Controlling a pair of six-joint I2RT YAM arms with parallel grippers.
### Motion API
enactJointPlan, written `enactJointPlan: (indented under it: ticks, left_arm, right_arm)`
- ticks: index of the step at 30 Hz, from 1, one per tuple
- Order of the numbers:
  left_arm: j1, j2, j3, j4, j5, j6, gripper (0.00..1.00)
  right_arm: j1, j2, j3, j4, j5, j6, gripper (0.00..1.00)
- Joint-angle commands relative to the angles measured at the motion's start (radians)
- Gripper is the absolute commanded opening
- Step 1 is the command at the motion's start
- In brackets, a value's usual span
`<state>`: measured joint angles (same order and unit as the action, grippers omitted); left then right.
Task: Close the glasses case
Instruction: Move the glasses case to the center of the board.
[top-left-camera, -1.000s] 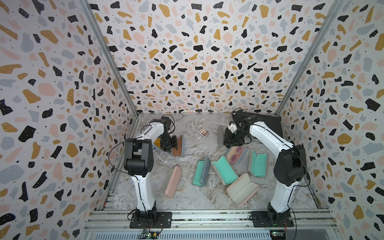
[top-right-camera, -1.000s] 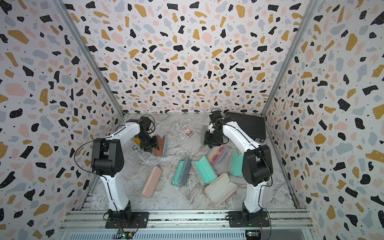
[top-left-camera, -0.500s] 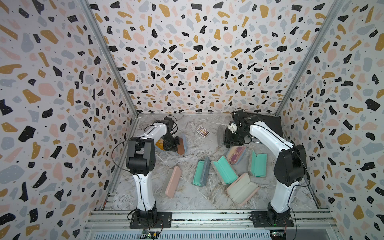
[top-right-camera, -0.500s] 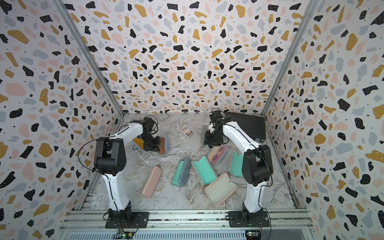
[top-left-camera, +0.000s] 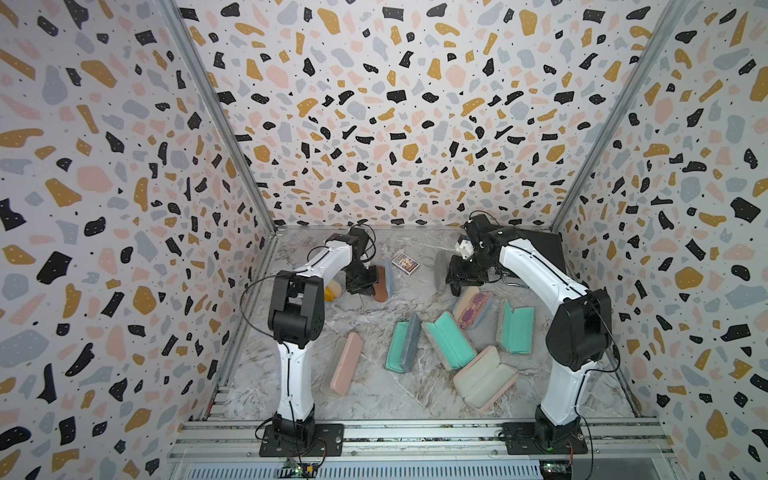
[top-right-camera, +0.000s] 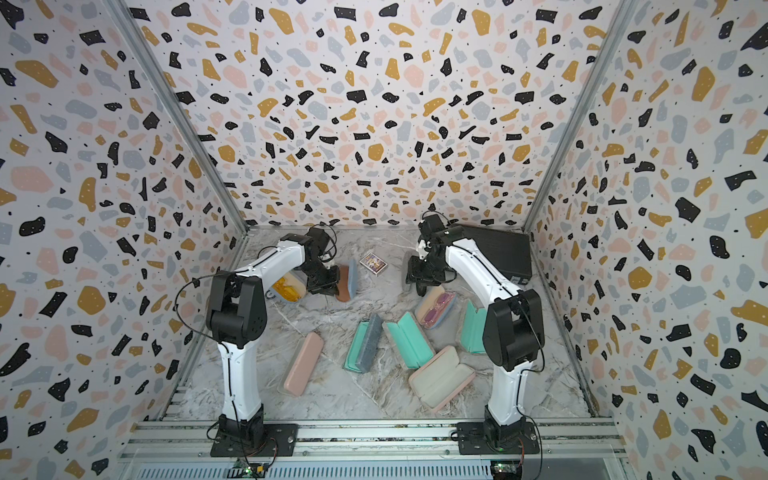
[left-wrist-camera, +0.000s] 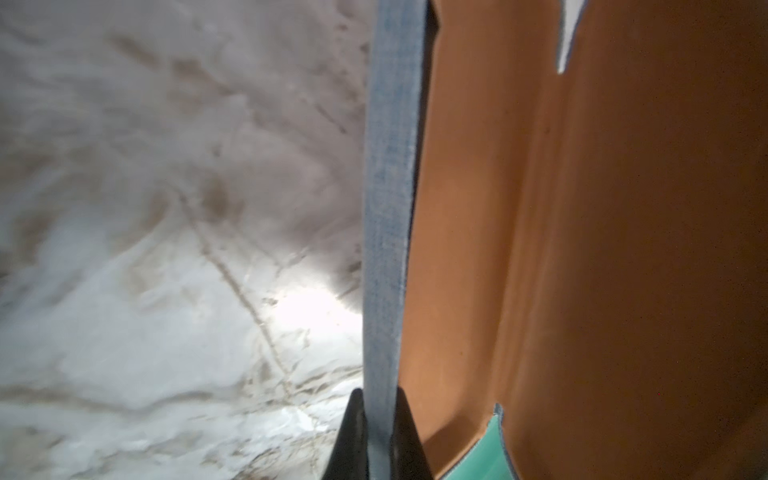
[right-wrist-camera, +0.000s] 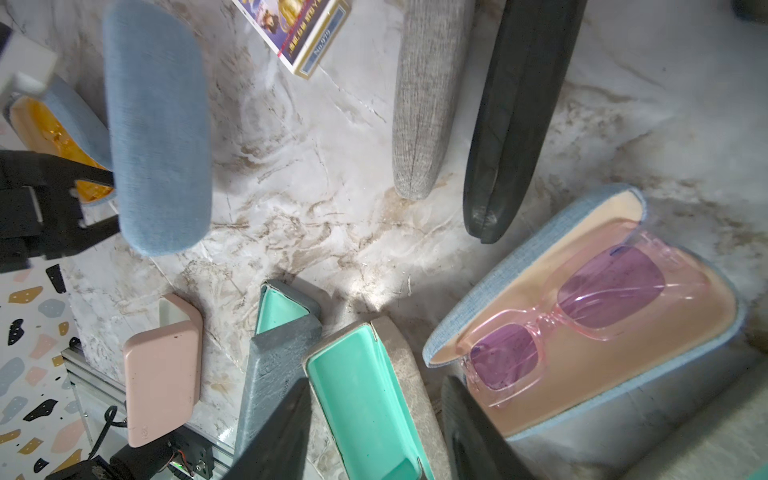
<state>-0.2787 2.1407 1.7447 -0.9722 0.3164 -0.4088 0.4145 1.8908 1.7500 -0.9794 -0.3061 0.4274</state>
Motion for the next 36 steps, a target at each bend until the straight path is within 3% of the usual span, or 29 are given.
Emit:
enactJointPlan:
  ticks: [1, 9, 19, 29, 36]
  left_arm:
    - [-0.041, 0.036, 0.047, 0.003, 0.026, -0.023, 0.06]
    - [-0.063, 0.071, 0.054, 0.046, 0.043, -0.057, 0.07]
    - [-0.063, 0.060, 0.028, 0.084, 0.080, -0.073, 0.31]
    - [-0.061, -0.020, 0.003, 0.082, 0.080, -0.067, 0.40]
    - [-0.021, -0.097, -0.004, 0.072, 0.109, -0.049, 0.41]
  right_arm:
    - [0.004, 0.006, 0.045, -0.036, -0.002, 0.003, 0.53]
    - [0.004, 0.007, 0.053, -0.057, 0.009, -0.009, 0.54]
    - [0.004, 0.035, 0.103, -0.082, 0.006, -0.011, 0.57]
    - [0.004, 0.073, 0.170, -0.106, -0.003, -0.009, 0.59]
    - [0.004, 0.126, 0.260, -0.136, -0.014, -0.017, 0.61]
